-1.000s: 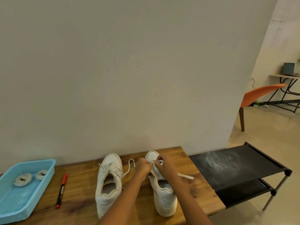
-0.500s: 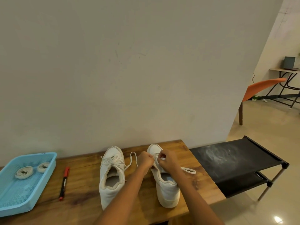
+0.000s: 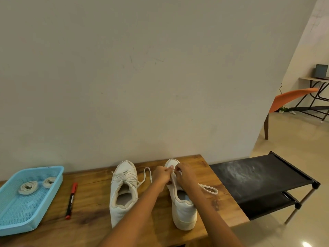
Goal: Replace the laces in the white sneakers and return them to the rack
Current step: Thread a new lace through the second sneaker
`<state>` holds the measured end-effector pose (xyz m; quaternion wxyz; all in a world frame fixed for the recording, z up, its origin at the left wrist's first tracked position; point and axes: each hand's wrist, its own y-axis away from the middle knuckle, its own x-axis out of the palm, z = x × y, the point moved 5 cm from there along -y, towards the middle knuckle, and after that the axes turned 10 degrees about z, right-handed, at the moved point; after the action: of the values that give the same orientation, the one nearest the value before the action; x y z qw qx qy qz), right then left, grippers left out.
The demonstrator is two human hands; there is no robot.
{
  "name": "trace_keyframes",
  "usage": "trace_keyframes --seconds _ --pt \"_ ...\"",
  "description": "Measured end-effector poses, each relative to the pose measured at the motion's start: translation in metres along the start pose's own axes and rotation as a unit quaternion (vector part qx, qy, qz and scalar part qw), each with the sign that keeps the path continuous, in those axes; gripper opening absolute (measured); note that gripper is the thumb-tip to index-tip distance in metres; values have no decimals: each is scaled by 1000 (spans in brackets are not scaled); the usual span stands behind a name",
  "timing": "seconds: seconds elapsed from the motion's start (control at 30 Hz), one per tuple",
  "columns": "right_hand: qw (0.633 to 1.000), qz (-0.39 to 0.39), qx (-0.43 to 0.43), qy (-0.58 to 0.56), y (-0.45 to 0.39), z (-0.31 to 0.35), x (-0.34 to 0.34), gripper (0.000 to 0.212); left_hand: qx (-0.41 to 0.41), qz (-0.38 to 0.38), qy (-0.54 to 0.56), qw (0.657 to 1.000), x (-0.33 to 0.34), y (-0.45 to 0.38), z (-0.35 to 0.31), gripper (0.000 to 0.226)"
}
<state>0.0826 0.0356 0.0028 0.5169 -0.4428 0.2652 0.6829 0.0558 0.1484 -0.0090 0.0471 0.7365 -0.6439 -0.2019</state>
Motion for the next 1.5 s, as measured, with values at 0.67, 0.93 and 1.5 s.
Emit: trace_keyframes --seconds 0.67,0.93,1.5 --pt "1000 11 1 6 2 -3 -1 25 14 -135 67 988 -2 -4 -2 24" --pt "994 27 94 -49 21 -24 -5 32 91 -108 -189 972 -48 16 -40 27" --pt "992 6 97 -85 20 -27 -3 26 53 -35 -251 966 -26 27 -8 37"
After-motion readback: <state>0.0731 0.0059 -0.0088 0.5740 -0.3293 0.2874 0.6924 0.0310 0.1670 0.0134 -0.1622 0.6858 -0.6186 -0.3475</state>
